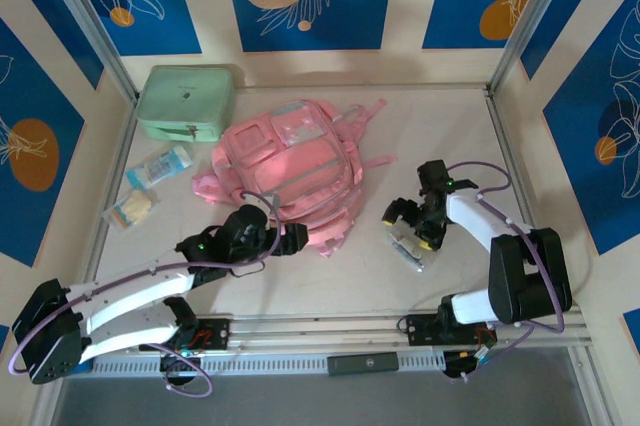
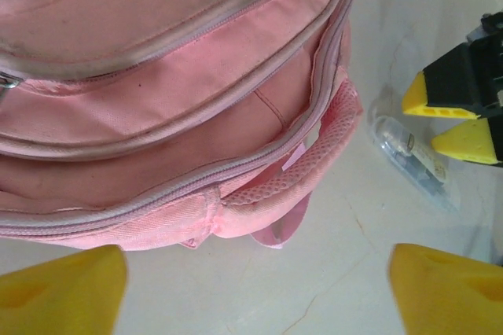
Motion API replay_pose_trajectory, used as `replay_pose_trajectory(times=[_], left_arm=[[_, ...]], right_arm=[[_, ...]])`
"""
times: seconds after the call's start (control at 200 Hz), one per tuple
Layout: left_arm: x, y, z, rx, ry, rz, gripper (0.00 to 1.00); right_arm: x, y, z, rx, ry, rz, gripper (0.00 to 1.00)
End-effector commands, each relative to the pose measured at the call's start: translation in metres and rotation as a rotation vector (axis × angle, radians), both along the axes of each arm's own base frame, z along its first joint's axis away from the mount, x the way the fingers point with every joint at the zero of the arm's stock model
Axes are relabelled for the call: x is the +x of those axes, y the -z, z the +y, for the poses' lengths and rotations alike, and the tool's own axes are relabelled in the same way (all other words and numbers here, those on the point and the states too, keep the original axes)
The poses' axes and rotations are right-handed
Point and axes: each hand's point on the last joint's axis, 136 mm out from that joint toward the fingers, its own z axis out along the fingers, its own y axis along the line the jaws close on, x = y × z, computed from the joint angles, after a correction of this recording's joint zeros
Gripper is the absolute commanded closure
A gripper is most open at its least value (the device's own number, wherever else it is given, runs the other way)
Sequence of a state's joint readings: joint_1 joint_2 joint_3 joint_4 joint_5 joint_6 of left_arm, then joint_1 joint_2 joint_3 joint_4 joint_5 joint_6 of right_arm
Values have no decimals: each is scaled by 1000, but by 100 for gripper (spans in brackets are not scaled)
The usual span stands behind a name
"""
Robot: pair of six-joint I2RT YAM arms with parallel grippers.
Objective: Pack the student bag
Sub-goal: Rotate the loose stationery from the bottom-center of the table, then pick up the loose stationery from the bottom-center of the table.
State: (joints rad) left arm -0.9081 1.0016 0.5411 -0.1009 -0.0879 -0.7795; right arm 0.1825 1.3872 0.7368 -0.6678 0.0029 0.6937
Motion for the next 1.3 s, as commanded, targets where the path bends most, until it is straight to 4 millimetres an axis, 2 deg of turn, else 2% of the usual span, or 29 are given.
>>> replay_pose_trajectory(times=[0.0, 0.045, 0.21, 0.32, 0.41, 0.605, 0.83, 0.95, 1.075, 1.296], left_arm=[[-3, 3, 8, 63, 18, -9, 5], [-4, 4, 10, 74, 20, -7, 0], [-6, 6, 11, 73, 26, -6, 1], [-7, 5, 12, 74, 28, -2, 1], [-7, 4, 15, 76, 23, -4, 1], [-8, -2, 23, 88, 12, -26, 1], [-9, -6, 25, 83, 6, -27, 1], [-9, -2, 26, 84, -2, -20, 0], [-9, -2, 23, 76, 2, -10, 1], [-10, 0, 24, 82, 0, 0, 1]], right_arm=[[-22, 10, 21, 39, -42, 60, 1], [-29, 9, 29, 38, -57, 69, 1], [-56, -3, 47, -65, -123, 74, 1], [-68, -8, 39, -188, -136, 64, 1], [-74, -6, 34, -225, -171, 79, 0], [-89, -2, 35, -346, -293, 122, 6], [-95, 9, 34, -458, -386, 166, 19], [-99, 18, 46, -423, -427, 177, 26], [-101, 17, 63, -390, -474, 161, 31], [-104, 22, 67, -339, -431, 181, 38]])
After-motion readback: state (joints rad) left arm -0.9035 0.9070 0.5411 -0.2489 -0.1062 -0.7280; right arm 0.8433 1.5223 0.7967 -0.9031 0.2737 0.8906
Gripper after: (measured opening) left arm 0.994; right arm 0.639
